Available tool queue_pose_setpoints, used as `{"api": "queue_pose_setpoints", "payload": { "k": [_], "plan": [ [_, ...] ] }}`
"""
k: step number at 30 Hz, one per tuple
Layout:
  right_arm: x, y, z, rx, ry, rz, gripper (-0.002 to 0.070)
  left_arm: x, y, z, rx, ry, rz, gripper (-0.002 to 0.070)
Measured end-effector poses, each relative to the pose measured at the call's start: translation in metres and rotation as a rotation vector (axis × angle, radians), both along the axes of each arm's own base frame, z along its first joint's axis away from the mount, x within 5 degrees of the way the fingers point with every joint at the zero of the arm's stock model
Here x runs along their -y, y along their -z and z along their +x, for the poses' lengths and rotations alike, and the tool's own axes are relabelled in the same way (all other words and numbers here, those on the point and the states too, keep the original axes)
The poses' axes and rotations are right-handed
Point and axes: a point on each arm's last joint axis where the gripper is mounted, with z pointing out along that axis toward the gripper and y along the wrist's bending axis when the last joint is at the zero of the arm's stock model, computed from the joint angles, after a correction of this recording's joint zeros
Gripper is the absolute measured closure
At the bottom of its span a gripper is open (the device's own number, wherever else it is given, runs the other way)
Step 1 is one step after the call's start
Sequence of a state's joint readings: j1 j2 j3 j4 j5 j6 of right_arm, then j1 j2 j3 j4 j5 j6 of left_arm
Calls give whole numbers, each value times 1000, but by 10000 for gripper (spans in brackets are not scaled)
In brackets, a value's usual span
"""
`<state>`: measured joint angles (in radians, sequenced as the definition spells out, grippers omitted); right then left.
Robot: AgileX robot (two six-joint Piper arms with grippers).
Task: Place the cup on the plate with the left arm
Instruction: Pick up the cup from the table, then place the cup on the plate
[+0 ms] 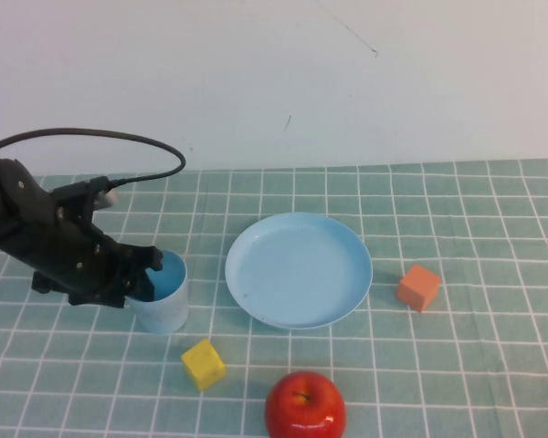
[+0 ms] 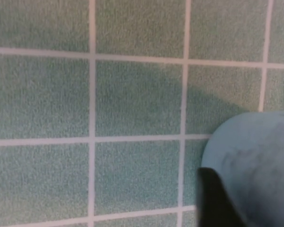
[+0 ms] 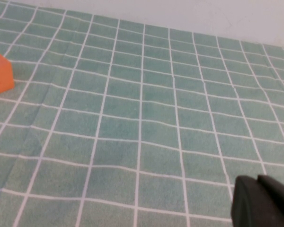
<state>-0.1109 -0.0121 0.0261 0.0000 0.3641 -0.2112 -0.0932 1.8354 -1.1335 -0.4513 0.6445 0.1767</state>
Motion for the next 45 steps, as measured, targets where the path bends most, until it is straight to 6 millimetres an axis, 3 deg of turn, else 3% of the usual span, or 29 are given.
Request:
{"api": "queue_pose_setpoints", "payload": {
  "k": [4,7,13,18,22,26,29,36,45],
  "plan": [
    [0,0,0,0,0,0,678,1,2,1,-7,-4,-8,552],
    [0,0,0,0,0,0,678,4,-3,3,-3,11,-38,639],
    [0,0,0,0,0,0,678,29,-49,19,106,95,-118,655],
    [0,0,0,0,0,0,678,79,-90,27,227,234,-149,655],
    [0,0,0,0,0,0,678,118,-102,34,261,343,-132,655],
    [0,0,0,0,0,0,678,146,-86,48,204,387,-65,655],
    [0,0,0,0,0,0,678,156,-66,58,147,397,14,655],
    [0,0,0,0,0,0,678,164,-26,71,62,358,117,655],
    [0,0,0,0,0,0,678,165,-13,73,31,362,124,631]
  ]
}}
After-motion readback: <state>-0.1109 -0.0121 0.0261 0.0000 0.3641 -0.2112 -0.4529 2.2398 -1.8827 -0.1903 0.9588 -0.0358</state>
